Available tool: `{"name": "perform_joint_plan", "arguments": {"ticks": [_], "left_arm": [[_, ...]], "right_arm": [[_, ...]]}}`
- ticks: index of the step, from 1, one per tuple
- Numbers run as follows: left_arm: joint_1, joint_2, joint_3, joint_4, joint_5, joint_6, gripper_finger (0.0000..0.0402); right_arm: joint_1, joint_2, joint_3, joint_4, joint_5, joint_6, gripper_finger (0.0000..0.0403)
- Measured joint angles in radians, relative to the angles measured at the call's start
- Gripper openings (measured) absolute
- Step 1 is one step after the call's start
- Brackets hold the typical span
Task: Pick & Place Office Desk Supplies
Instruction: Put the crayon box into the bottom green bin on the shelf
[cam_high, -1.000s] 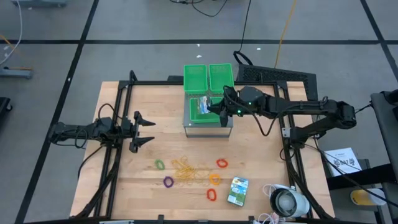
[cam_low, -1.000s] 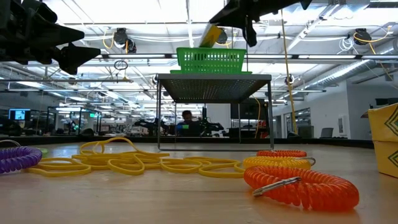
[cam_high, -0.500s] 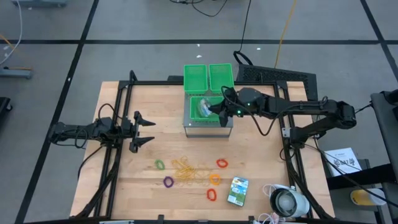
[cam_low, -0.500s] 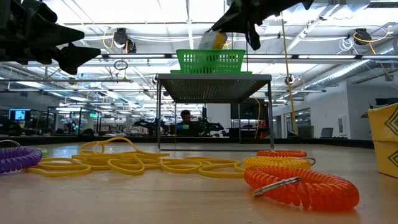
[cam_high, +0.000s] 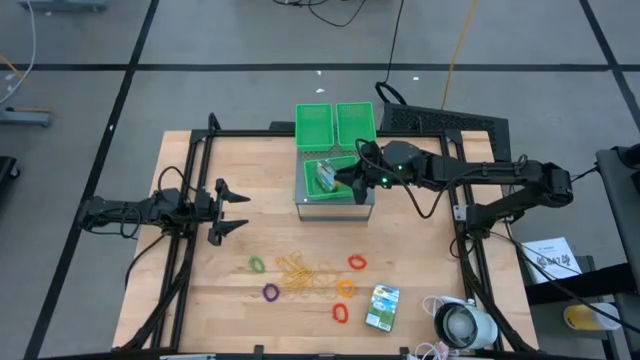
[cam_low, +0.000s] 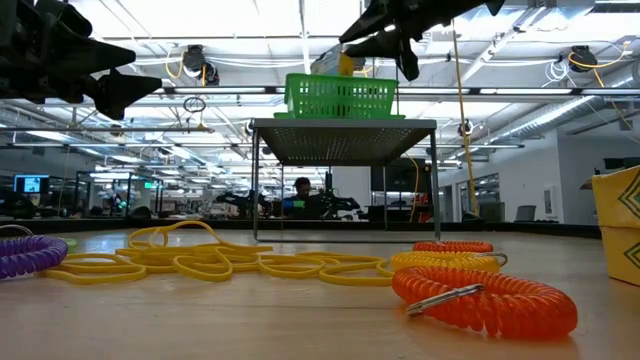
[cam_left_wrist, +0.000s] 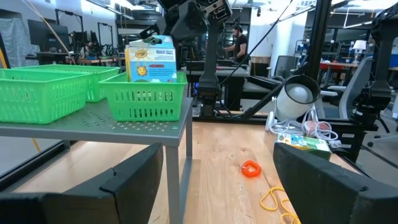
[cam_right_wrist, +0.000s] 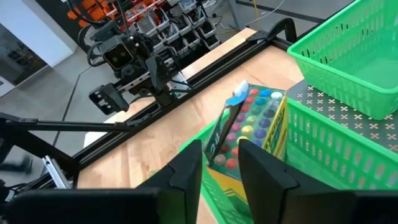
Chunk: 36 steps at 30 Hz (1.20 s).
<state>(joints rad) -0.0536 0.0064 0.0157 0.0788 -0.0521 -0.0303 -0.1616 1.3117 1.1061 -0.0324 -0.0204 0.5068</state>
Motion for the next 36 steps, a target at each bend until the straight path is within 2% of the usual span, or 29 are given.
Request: {"name": "perform_joint_plan", "arguments": {"ticks": [9, 22, 26, 32, 36], "left_arm": [[0.0, 0.0, 0.0, 0.0, 0.0, 0.0, 0.031], [0.0, 0.0, 0.0, 0.0, 0.0, 0.0, 0.031], [0.0, 0.0, 0.0, 0.0, 0.0, 0.0, 0.031], [0.0, 0.0, 0.0, 0.0, 0.0, 0.0, 0.031], [0.0, 0.0, 0.0, 0.0, 0.0, 0.0, 0.031]], "right_arm": [[0.001, 0.0, 0.0, 0.007, -0.036, -0.038, 0.011], [0.0, -0.068, 0.0, 0.019, -0.033, -0.324, 0.0093], [0.0, -0.067, 0.0, -0.04, -0.025, -0.423, 0.0073], [0.012, -0.049, -0.002, -0.146, 0.107, -0.507, 0.0007], [0.019, -0.037, -0.028, -0.11, 0.129, -0.525, 0.0009]]}}
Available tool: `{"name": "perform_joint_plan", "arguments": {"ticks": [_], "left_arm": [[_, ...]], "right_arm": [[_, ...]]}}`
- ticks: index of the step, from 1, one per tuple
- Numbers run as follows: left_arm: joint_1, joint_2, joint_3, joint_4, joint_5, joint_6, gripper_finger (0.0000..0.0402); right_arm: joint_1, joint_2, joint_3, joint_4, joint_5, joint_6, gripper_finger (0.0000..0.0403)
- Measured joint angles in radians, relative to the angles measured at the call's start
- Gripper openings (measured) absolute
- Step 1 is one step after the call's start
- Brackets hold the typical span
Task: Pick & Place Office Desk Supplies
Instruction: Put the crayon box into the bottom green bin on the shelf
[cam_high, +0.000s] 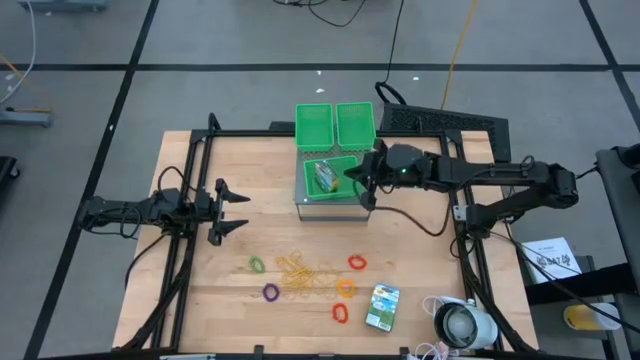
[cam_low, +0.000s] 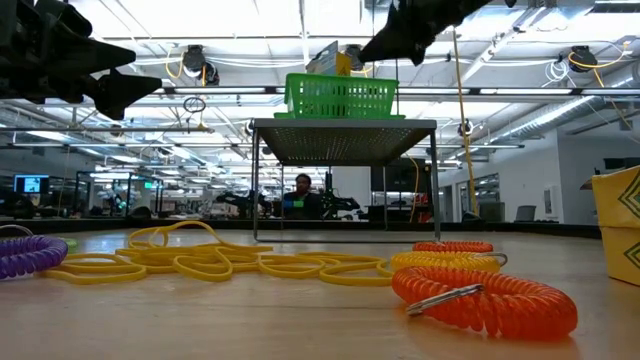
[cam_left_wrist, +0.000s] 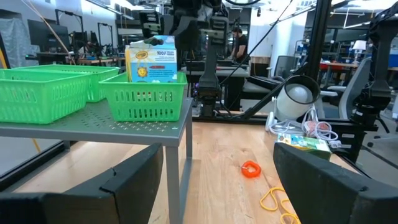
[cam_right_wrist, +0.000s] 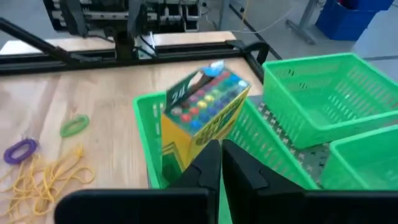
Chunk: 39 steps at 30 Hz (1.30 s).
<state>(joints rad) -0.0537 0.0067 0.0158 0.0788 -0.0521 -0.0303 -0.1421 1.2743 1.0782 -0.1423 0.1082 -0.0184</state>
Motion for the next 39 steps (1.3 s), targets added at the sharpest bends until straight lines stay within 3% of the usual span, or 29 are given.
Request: {"name": "perform_joint_plan", "arguments": {"ticks": [10, 18, 24, 39], "left_arm": [[0.0, 0.0, 0.0, 0.0, 0.0, 0.0, 0.031], [0.0, 0.0, 0.0, 0.0, 0.0, 0.0, 0.031], [0.0, 0.0, 0.0, 0.0, 0.0, 0.0, 0.031], [0.0, 0.0, 0.0, 0.0, 0.0, 0.0, 0.031]], "right_arm": [[0.0, 0.037, -0.122, 0.194, 0.0, -0.028, 0.0001], [0.0, 0.043, -0.125, 0.21, -0.014, -0.021, 0.0001], [0.0, 0.116, -0.125, 0.308, -0.083, -0.025, 0.0], [-0.003, 0.137, -0.124, 0.355, -0.083, -0.021, 0.0]]}}
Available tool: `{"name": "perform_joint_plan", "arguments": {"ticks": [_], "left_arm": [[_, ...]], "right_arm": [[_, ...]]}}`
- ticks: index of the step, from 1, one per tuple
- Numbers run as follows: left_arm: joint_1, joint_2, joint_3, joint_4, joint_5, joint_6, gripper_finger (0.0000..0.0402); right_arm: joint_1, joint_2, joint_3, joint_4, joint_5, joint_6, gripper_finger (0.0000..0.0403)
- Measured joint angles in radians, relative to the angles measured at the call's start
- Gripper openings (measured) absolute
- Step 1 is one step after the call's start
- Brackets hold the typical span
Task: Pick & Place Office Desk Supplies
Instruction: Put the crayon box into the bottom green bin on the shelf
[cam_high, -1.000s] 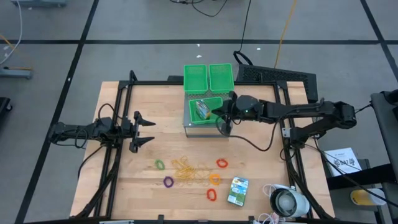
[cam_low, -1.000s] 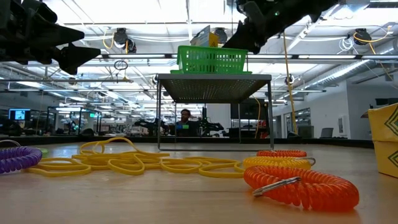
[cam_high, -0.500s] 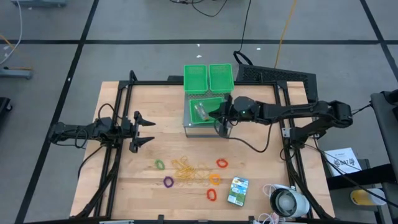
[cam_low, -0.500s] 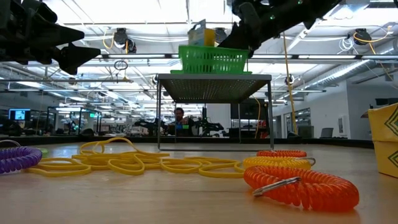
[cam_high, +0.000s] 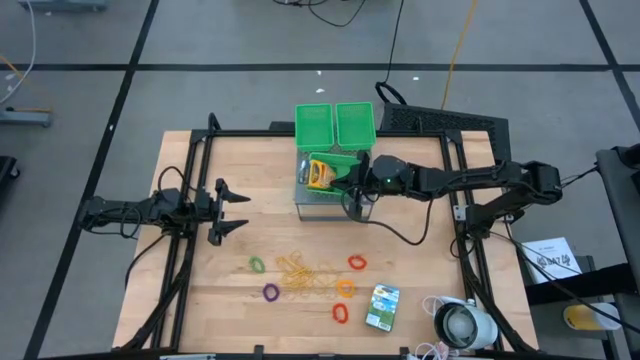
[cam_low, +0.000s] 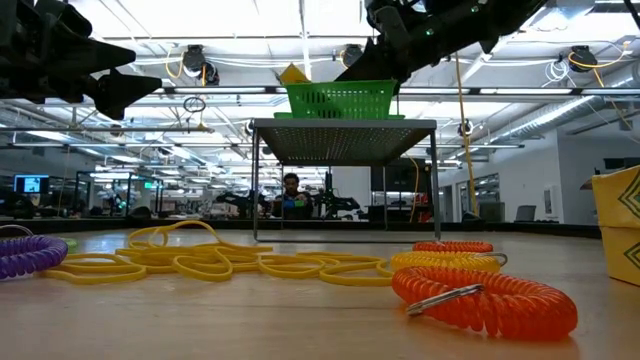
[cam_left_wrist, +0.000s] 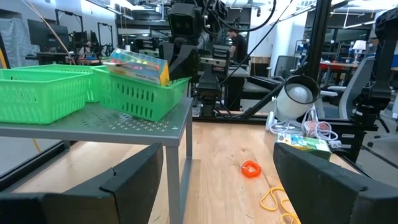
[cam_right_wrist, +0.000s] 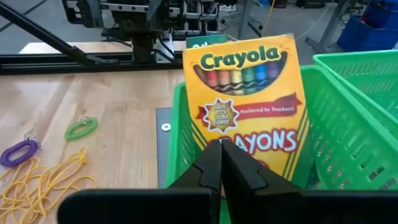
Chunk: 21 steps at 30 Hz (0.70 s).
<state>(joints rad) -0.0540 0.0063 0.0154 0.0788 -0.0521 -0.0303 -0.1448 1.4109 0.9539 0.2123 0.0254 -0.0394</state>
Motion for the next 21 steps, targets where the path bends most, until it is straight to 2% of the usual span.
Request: {"name": "perform_joint_plan", "arguments": {"ticks": [8, 21], "left_arm": [[0.0, 0.0, 0.0, 0.0, 0.0, 0.0, 0.031], [0.0, 0.0, 0.0, 0.0, 0.0, 0.0, 0.031]], "right_arm": [[0.0, -0.02, 0.002, 0.008, 0.0, 0.0, 0.0], [0.002, -0.191, 0.002, 0.019, 0.0, -0.004, 0.0]]}}
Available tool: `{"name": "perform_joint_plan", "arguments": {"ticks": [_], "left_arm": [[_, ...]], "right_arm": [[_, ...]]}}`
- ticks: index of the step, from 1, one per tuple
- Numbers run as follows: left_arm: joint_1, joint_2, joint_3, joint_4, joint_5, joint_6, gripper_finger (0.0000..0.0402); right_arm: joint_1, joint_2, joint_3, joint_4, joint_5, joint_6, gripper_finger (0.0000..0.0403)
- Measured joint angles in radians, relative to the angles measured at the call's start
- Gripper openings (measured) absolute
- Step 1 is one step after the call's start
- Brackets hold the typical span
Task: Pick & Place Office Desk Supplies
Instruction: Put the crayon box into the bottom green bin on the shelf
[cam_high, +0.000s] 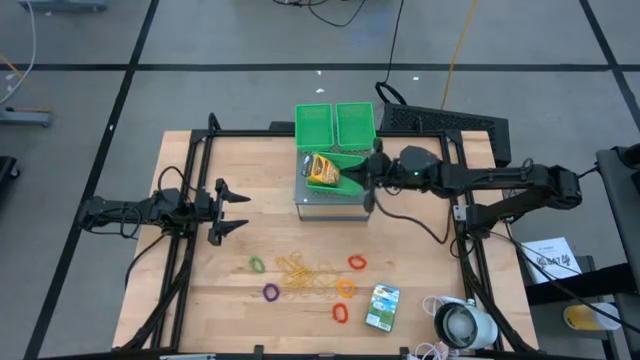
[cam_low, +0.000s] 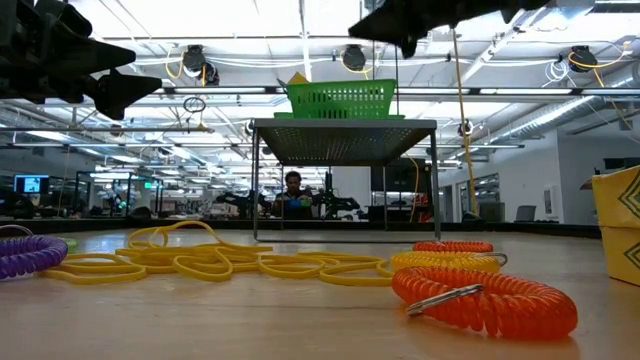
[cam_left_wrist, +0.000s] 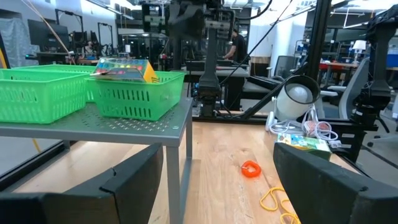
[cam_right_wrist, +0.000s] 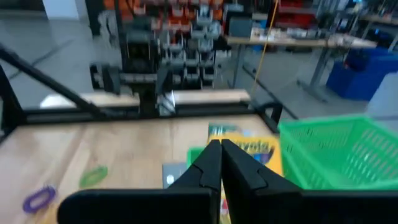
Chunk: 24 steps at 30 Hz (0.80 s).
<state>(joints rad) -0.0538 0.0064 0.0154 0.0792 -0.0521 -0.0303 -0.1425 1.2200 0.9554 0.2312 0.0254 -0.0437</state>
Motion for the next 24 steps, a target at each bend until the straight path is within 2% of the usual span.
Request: {"name": "perform_joint_plan", "arguments": {"ticks": [4, 12, 15, 19, 24], "left_arm": [[0.0, 0.0, 0.0, 0.0, 0.0, 0.0, 0.031], [0.0, 0.0, 0.0, 0.0, 0.0, 0.0, 0.031], [0.0, 0.0, 0.0, 0.0, 0.0, 0.0, 0.031], [0.0, 0.0, 0.0, 0.0, 0.0, 0.0, 0.031], [0.0, 0.0, 0.0, 0.0, 0.0, 0.0, 0.031]], "right_arm": [[0.0, 0.011, 0.029, 0.045, -0.002, -0.004, 0.0], [-0.005, 0.216, 0.356, -0.261, -0.003, -0.049, 0.0], [-0.007, 0.311, 0.456, -0.327, -0.002, -0.079, 0.0], [-0.013, 0.401, 0.515, -0.343, -0.001, -0.107, 0.0], [-0.045, 0.443, 0.522, -0.367, 0.0, -0.095, 0.0]]}}
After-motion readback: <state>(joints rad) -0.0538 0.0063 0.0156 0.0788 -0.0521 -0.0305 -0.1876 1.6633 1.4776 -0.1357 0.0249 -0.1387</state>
